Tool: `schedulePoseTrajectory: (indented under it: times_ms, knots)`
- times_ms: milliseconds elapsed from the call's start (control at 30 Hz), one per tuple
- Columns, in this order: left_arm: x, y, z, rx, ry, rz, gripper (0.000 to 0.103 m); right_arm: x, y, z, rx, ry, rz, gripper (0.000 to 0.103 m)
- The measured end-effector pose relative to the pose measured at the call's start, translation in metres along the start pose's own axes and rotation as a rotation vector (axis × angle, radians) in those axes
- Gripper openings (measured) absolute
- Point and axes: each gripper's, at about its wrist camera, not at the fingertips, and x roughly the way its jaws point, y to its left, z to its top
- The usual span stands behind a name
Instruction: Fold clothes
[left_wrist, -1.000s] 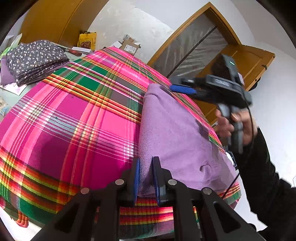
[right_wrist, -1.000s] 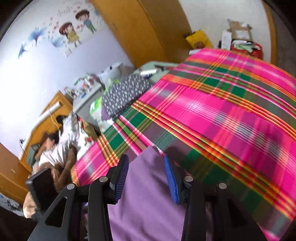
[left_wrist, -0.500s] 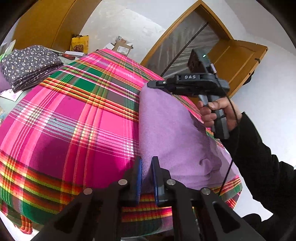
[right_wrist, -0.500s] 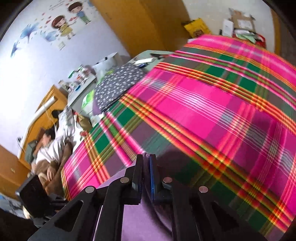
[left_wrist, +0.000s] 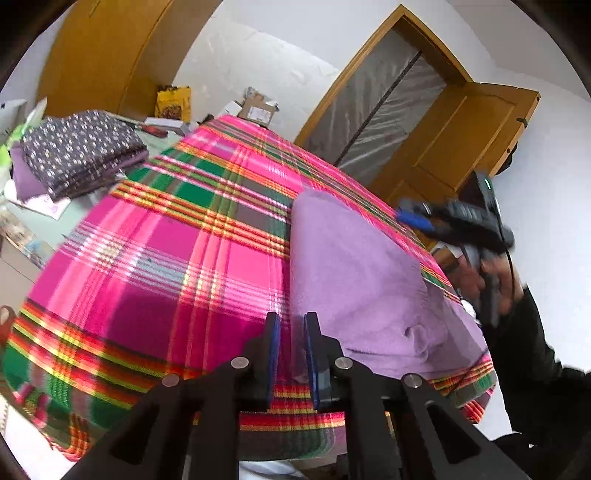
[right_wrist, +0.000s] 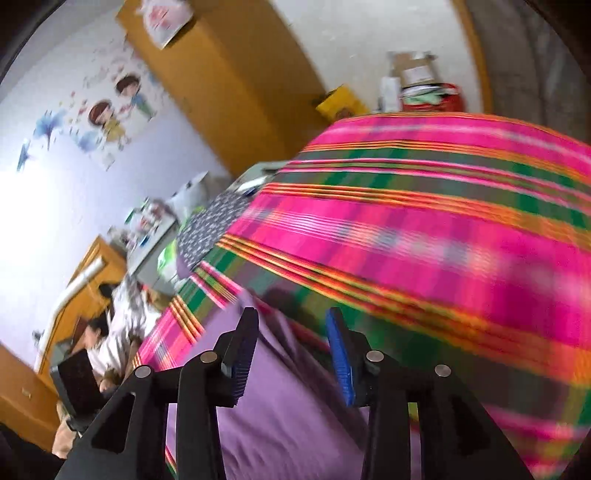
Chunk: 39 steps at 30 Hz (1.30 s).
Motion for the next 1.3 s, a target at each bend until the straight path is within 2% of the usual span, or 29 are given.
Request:
schedulePoseTrajectory:
  times_ms: [133,300,400,567,767,933,1067,1300]
  knots:
    - [0.003,-0.020,0.005,0.046,-0.003,-0.018,0.013,-0.020,-0.028,-0.041,0.121,-0.021,0.004,0.040]
    - [0.020,-0.052,0.006,0.133,0.021,-0.040,0.013,-0.031,-0.035,-0.082,0.235,-0.056,0.088,0.040]
    - [0.032,-0.068,0.001,0.159,0.052,-0.068,0.013,-0.037,-0.026,-0.104,0.254,-0.047,0.138,0.040]
    - [0.052,-0.089,-0.007,0.199,0.102,-0.102,0.013,-0.040,-0.010,-0.131,0.214,-0.006,0.162,0.040]
    - [0.072,-0.104,-0.022,0.221,0.175,-0.140,0.013,-0.039,0.000,-0.147,0.201,0.013,0.208,0.040]
    - [0.057,-0.105,-0.023,0.227,0.151,-0.151,0.013,-0.035,0.011,-0.152,0.176,0.034,0.240,0.040]
    - [0.038,-0.087,-0.010,0.195,0.084,-0.096,0.013,-0.039,0.024,-0.155,0.128,0.029,0.255,0.040]
    - [0.031,-0.064,-0.003,0.154,0.056,-0.023,0.013,-0.026,0.035,-0.150,0.114,0.061,0.264,0.040]
